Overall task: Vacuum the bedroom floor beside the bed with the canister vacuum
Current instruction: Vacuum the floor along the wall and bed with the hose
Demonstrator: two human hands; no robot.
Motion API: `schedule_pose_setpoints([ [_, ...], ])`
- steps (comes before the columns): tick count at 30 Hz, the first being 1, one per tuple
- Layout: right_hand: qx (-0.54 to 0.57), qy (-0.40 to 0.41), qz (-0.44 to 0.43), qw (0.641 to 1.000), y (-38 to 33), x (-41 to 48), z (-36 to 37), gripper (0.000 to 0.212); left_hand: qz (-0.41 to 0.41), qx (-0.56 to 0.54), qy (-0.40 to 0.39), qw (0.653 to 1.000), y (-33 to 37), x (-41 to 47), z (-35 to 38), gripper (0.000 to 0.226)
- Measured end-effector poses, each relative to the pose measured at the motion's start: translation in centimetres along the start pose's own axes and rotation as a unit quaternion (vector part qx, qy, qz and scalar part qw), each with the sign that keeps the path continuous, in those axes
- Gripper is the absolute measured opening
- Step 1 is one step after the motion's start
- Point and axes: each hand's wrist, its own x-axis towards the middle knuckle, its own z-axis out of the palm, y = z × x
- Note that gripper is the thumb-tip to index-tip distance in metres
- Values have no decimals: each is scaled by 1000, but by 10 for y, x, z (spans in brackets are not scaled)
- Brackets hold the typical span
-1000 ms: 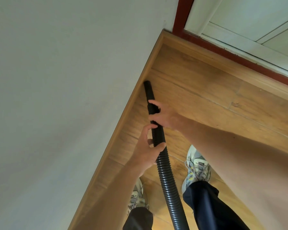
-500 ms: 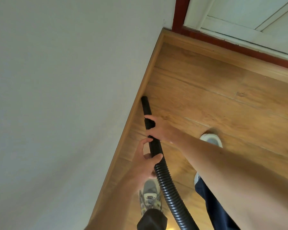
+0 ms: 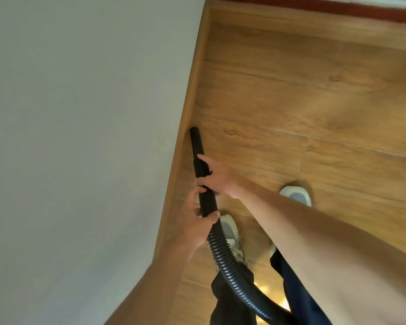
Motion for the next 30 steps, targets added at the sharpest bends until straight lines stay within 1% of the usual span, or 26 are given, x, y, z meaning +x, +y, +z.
schedule_pose_setpoints([
  [5, 10, -33, 8, 999, 23, -20, 2, 81, -8, -55, -37, 998, -32, -17, 8, 58],
  [11, 35, -53, 8, 998, 40, -25, 11, 77, -3, -92, -44, 995, -56, -27, 12, 70],
  [16, 31, -69, 7, 997, 42, -28, 14, 76, -21, -94, -54, 994, -67, -32, 11, 76],
  [19, 26, -77, 19, 997, 43, -30, 18, 75, -26, -72, -56, 995, -75, -34, 8, 80],
  [24, 21, -81, 21, 996, 48, -32, 34, 76, -29, -75, -43, 996, -90, -40, 0, 80],
  [30, 28, -69, 16, 997, 62, -35, 64, 77, -33, -90, -51, 994, -114, -43, -13, 79],
])
